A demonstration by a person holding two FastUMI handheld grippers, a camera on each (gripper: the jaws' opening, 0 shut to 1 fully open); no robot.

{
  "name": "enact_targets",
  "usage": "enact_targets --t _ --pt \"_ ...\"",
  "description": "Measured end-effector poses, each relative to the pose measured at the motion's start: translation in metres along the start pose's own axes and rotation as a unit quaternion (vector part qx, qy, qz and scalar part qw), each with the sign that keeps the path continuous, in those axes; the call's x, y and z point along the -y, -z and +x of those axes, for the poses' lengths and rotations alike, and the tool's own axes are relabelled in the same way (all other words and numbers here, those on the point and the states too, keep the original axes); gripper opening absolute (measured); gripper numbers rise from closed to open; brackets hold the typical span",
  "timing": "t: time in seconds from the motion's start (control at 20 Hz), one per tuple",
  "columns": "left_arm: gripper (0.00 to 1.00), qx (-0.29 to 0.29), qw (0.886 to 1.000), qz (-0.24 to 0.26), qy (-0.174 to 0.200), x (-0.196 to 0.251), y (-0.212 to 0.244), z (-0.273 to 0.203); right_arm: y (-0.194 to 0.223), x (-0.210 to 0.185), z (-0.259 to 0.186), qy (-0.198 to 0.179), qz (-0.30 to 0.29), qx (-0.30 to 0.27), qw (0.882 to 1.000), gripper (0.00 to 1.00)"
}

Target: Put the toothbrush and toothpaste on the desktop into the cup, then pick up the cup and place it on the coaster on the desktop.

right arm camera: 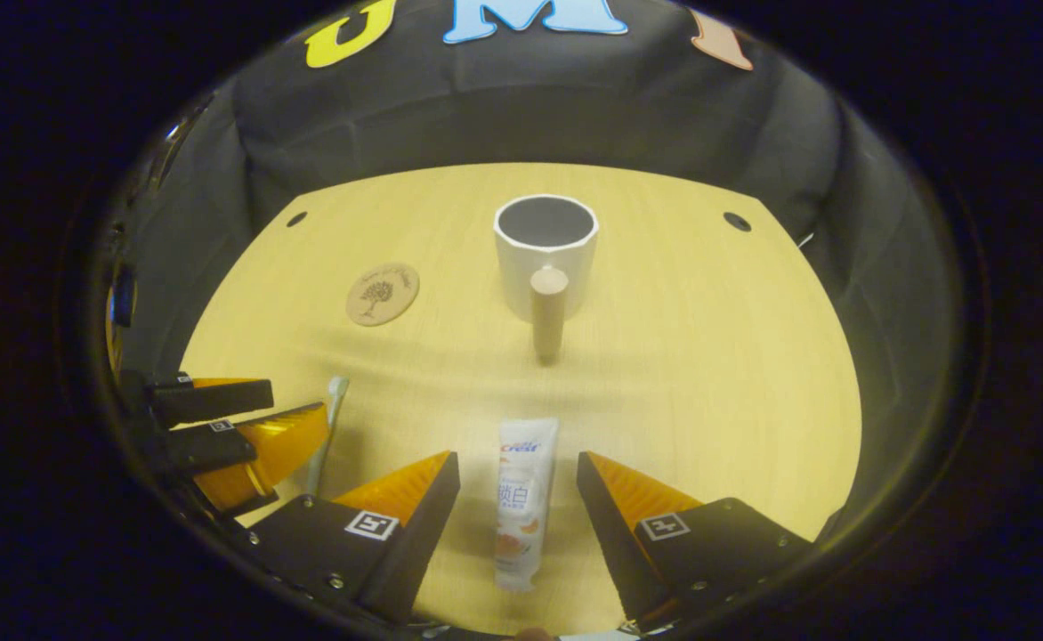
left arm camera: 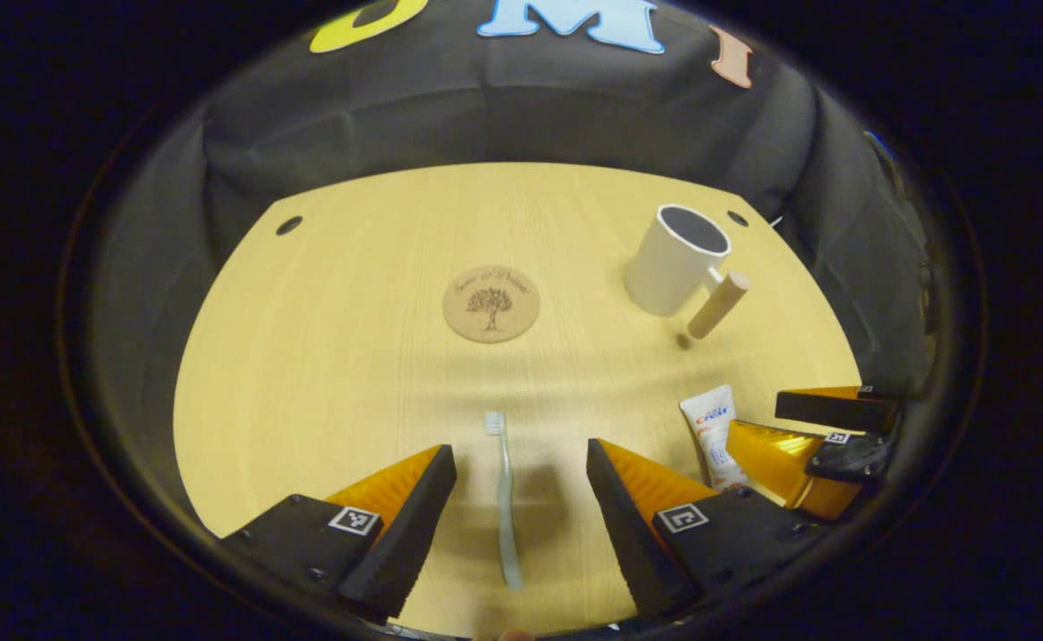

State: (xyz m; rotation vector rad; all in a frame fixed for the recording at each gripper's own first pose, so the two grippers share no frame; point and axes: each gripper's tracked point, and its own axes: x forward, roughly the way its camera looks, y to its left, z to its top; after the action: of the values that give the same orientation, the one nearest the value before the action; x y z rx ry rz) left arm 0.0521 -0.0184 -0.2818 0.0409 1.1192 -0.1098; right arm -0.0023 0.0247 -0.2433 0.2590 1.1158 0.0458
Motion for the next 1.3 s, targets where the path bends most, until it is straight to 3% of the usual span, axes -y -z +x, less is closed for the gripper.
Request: enact_targets --t 0.45,0.75,0.9,1.1,1.3 --pt "0.98 -0.102 0.995 -0.004 0.0 -0.003 0.039 0.026 0.025 -0.005 0.025 -0.012 -0.016 -0.069 0.997 0.83" --pt "1.0 -0.137 0.99 -0.008 -0.002 -0.001 0.051 0.035 0.031 -0.003 0.037 -0.01 -0.023 -0.093 0.995 0.83" --pt "0.97 -0.14 0.99 -0.004 -0.021 -0.009 0.056 0.037 0.034 -0.001 0.042 -0.005 -0.021 -0.101 0.995 0.83" --pt "0.82 -0.134 0.991 0.003 -0.029 -0.009 0.055 0.038 0.036 0.0 0.046 0.004 -0.037 -0.103 0.994 0.83" --pt "0.55 -0.122 0.992 -0.009 -0.034 -0.008 0.054 0.037 0.042 -0.003 0.045 0.006 -0.056 -0.109 0.992 0.8"
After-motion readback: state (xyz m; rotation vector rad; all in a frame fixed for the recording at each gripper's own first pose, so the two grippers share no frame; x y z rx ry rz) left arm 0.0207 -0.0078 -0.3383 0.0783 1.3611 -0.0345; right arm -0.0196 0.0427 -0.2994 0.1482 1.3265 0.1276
